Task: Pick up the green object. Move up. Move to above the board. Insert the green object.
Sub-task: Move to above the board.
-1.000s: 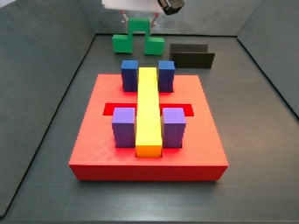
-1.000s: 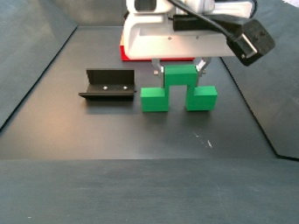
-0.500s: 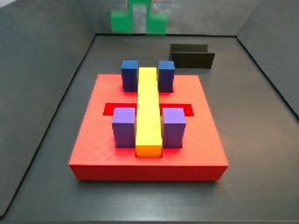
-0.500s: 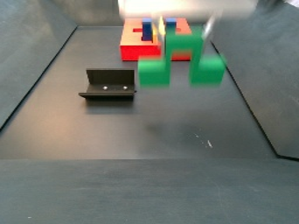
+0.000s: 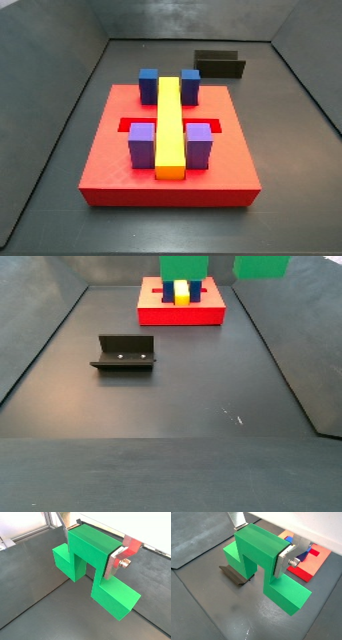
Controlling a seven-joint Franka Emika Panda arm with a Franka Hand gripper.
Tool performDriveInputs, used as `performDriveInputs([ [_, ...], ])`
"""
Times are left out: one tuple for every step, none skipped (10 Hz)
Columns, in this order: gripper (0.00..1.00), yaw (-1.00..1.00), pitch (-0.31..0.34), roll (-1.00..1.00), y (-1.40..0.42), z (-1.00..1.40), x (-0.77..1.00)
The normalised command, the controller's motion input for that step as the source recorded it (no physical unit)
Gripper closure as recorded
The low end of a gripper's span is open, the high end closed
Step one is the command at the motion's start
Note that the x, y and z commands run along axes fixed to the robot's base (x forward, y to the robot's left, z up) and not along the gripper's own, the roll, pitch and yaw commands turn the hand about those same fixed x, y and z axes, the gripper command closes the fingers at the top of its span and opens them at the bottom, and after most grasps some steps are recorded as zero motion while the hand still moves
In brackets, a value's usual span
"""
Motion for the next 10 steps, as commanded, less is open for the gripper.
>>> performDriveInputs([
  [1.00, -0.05, 0.089, -0.07, -1.40, 0.19, 0.11],
  [1.00, -0.04, 0.085, -0.05, -1.40, 0.17, 0.10],
  [1.00, -0.01, 0.065, -0.01, -1.40, 0.17, 0.10],
  [1.00, -0.02, 0.048, -0.05, -1.40, 0.17, 0.10],
  [1.00, -0.01, 0.058, -0.02, -1.40, 0.18, 0.11],
  [1.00, 0.01, 0.066, -0.01, -1.40, 0.19, 0.11],
  [1.00, 0.00, 0.083, -0.02, -1.40, 0.19, 0.13],
  [1.00, 0.01, 0.105, 0.00, -1.40, 0.19, 0.15],
  [1.00, 0.01, 0.134, 0.00, -1.40, 0.20, 0.18],
  [1.00, 0.01, 0.158, -0.01, -1.40, 0.21, 0.23],
])
